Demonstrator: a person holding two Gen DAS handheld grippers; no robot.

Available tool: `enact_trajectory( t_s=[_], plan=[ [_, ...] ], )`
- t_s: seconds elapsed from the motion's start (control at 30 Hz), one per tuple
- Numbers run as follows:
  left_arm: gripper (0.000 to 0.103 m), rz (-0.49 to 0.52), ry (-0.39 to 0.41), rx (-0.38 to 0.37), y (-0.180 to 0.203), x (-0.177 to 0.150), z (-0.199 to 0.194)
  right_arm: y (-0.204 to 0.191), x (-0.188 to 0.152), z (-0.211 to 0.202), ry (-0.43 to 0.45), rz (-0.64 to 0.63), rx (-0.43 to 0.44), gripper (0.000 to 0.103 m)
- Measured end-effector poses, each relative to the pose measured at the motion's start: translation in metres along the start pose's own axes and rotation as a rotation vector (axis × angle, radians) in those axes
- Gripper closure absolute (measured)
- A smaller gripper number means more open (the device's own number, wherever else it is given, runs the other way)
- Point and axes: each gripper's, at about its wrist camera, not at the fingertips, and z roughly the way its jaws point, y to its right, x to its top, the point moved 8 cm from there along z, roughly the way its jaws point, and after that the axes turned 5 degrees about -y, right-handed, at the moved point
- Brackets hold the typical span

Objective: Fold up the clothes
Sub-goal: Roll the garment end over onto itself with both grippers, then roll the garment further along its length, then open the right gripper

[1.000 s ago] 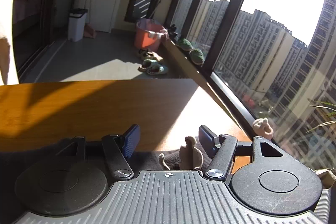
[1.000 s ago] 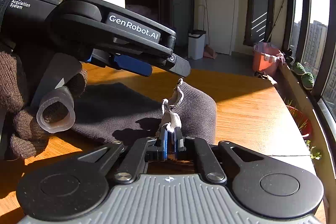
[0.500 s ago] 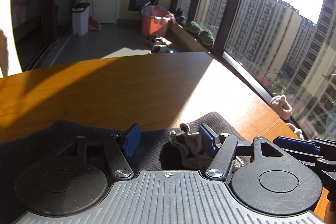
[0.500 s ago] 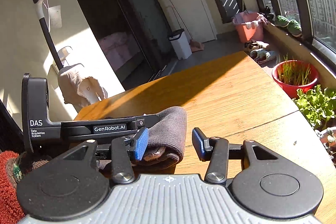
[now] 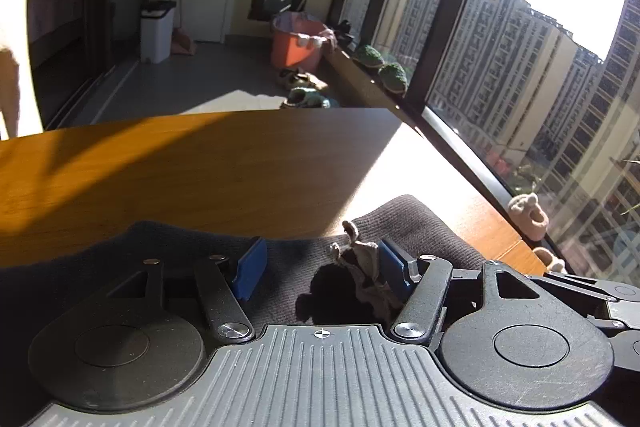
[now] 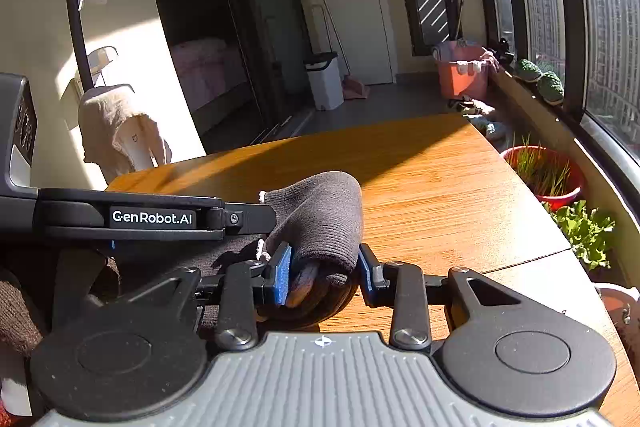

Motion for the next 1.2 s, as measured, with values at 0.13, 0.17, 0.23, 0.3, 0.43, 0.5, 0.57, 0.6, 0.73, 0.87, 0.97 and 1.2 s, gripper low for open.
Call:
enact_trajectory(
  t_s=[0.13,0.17,0.23,0.3,0.43,0.5,0.57,0.6,0.73,0.87,0.97,1.2],
  plan=[
    [0.031,-0.101,0.015,-0.102,-0.001,0.013,-0.017,-0.032,0.001,0.005,0.022,-0.291,-0.109,0.070],
    [0.031,-0.111,0.012,-0.121,0.000,0.013,-0.020,-0.041,-0.001,0.008,0.031,-0.363,-0.137,0.070],
    [0.032,-0.114,-0.001,-0.158,0.006,0.013,-0.022,-0.056,-0.006,0.011,0.053,-0.488,-0.190,0.070],
    [0.035,-0.111,-0.019,-0.175,0.011,0.011,-0.018,-0.068,-0.011,0.012,0.076,-0.587,-0.226,0.070],
    [0.051,-0.141,-0.068,-0.181,0.011,0.003,-0.002,-0.081,-0.020,0.012,0.108,-0.709,-0.257,0.070],
    [0.050,-0.162,-0.077,-0.188,0.007,-0.001,0.004,-0.076,-0.018,0.011,0.093,-0.658,-0.211,0.070],
    [0.051,-0.180,-0.081,-0.171,-0.001,-0.004,0.007,-0.067,-0.012,0.007,0.074,-0.556,-0.139,0.068],
    [0.051,-0.189,-0.083,-0.169,-0.005,-0.006,0.008,-0.061,-0.008,0.002,0.062,-0.462,-0.064,0.063],
    [0.049,-0.225,-0.085,-0.162,-0.021,-0.012,0.006,-0.032,0.003,-0.011,0.033,-0.105,0.155,0.054],
    [0.045,-0.266,-0.077,-0.167,-0.035,-0.019,0.000,-0.009,0.005,-0.003,-0.035,0.109,0.255,0.052],
    [0.045,-0.299,-0.070,-0.184,-0.044,-0.023,-0.005,0.014,0.001,0.000,-0.045,0.204,0.280,0.047],
    [0.045,-0.329,-0.051,-0.198,-0.052,-0.024,-0.008,0.023,-0.015,0.014,-0.083,0.319,0.230,0.012]
  ],
)
